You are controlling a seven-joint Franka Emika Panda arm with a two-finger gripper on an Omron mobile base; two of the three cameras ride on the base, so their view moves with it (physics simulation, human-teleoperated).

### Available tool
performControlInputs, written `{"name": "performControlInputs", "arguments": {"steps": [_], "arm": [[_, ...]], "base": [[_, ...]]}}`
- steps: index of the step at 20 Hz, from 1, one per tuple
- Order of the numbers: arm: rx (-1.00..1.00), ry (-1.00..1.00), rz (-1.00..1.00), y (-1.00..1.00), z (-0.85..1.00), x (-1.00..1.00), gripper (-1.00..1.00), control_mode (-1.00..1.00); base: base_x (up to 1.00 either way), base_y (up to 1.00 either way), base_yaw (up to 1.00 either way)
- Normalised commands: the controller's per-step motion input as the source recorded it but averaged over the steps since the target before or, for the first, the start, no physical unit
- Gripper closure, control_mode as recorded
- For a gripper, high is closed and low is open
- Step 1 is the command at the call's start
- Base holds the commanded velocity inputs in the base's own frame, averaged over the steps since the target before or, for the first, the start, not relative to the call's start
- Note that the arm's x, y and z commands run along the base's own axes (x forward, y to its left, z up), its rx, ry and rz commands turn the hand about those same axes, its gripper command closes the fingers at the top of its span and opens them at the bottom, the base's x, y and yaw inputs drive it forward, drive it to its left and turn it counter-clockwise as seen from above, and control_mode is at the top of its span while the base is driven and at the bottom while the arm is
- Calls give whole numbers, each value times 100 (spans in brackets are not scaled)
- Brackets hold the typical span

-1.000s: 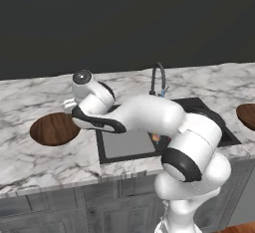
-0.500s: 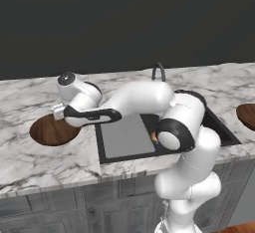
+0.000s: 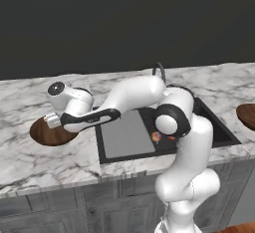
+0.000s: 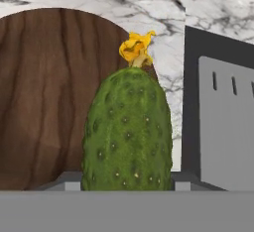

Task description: Pick the peachs from the sink and place them in one bowl. Place the cucumber in the other bowl. Then turn off the sink faucet.

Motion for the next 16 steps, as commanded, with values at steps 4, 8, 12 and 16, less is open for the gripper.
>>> {"name": "performControlInputs", "arguments": {"steps": [4, 8, 12, 16], "arm": [[0, 3, 0, 10, -25, 14, 100, -100], [0, 6, 0, 9, -27, 24, 100, -100], [0, 6, 0, 1, -26, 24, 100, -100], [0, 5, 0, 1, -19, 21, 100, -100]], "base": [[0, 0, 0], [0, 0, 0], [0, 0, 0], [0, 0, 0]]}}
